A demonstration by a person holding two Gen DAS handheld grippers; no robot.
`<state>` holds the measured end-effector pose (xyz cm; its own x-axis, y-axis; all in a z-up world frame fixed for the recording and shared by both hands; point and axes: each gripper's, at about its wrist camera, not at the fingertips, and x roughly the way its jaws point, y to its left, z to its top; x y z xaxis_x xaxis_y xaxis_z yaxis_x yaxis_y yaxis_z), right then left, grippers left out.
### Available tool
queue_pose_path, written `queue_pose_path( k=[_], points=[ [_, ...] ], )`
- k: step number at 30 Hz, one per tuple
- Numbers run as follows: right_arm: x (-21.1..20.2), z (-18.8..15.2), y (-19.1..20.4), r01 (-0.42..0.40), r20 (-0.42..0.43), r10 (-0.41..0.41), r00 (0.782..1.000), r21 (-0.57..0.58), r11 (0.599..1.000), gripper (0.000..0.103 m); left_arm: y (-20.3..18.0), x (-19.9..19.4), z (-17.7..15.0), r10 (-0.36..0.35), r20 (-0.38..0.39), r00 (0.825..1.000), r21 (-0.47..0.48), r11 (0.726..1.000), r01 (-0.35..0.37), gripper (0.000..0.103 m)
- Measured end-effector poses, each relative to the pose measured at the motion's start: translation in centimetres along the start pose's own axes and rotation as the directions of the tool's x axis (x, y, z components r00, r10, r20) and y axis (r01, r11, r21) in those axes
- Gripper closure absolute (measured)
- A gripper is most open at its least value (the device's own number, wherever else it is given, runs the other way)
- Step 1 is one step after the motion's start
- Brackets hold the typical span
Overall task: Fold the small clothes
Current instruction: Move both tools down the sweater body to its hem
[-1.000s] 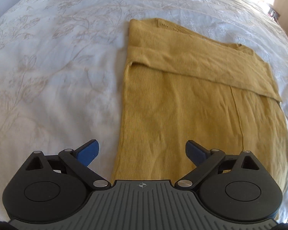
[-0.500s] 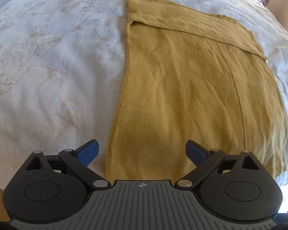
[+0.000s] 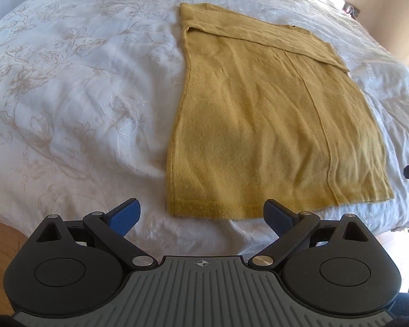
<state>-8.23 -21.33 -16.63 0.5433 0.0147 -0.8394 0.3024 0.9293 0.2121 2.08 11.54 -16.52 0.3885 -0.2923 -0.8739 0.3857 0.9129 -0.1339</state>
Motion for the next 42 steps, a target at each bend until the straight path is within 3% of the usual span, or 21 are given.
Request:
queue_pose_path(
  k=[6,17,30,42],
  points=[
    [-1.1,-1.8,0.9,0.008,0.014,-0.008,1.0,-0.019,1.0,0.001,-0.1,-0.2,-0.9,-0.016,0.048,0.999,0.06,0.998,0.013,0.005],
    [-1.9,-3.9,0.8,0.043,0.004,-0.043,0.999,-0.023,0.999,0.001,0.2,2.5,1.5,-0.042,0.056,0.998,0.077,0.996,0.038,0.005],
    [0.3,-2.4,-1.7,0.03,-0.01,-0.029,1.0,0.036,0.999,0.001,0.0,6.4,2.7,-0.049,-0.036,0.998,0.089,0.995,0.052,0.005],
    [5.6,0.3,-4.3,-0.03,-0.101,0.039,0.994,0.087,0.996,0.001,0.2,9.1,3.1,-0.064,-0.112,0.992,0.037,0.997,0.069,0.001]
  ],
)
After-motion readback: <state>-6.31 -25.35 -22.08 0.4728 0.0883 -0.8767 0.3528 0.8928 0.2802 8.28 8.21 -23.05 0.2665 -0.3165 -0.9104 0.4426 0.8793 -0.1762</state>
